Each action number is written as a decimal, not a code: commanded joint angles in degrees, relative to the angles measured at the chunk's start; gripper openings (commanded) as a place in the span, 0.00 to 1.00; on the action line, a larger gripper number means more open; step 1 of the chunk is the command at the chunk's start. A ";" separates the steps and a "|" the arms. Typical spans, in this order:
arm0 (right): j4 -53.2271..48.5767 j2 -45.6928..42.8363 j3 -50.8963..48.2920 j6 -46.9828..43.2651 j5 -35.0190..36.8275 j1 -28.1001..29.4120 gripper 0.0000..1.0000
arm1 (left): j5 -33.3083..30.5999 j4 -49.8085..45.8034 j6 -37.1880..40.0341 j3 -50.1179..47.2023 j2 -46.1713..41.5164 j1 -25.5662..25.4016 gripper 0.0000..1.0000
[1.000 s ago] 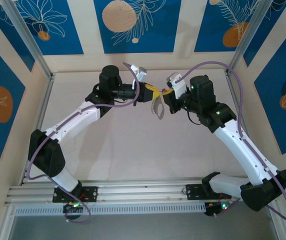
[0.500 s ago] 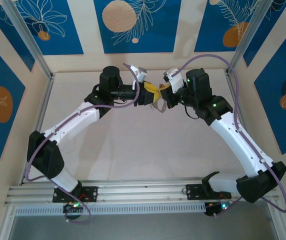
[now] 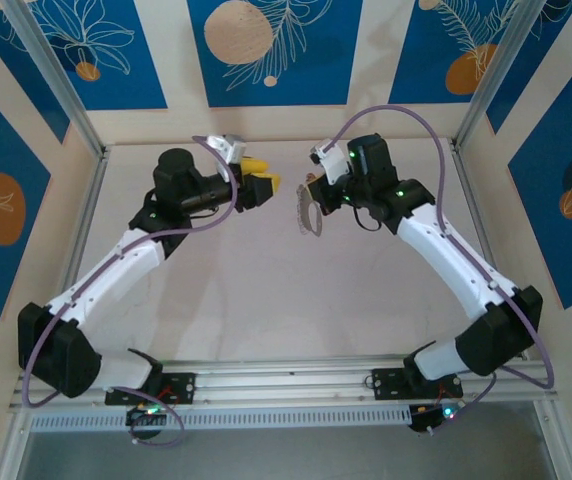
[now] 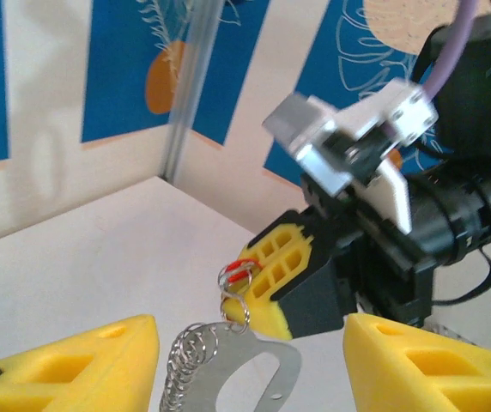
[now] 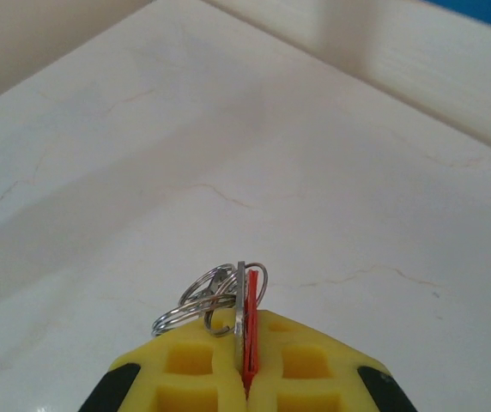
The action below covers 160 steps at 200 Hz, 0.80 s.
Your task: Put the keys on the keyring
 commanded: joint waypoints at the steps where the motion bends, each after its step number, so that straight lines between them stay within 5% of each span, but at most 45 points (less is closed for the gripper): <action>1: 3.58 3.31 3.17 1.95 -3.01 0.15 0.00 | -2.62 1.02 -0.91 -1.02 -1.93 1.18 0.59; 88: 10.45 18.10 2.36 9.41 -3.04 -0.87 0.00 | -2.20 -1.39 0.08 -1.68 -1.83 1.89 0.59; 160: 12.53 15.39 -8.72 13.91 -1.29 -5.85 0.00 | -0.81 0.76 -1.81 -1.51 -0.22 1.89 0.58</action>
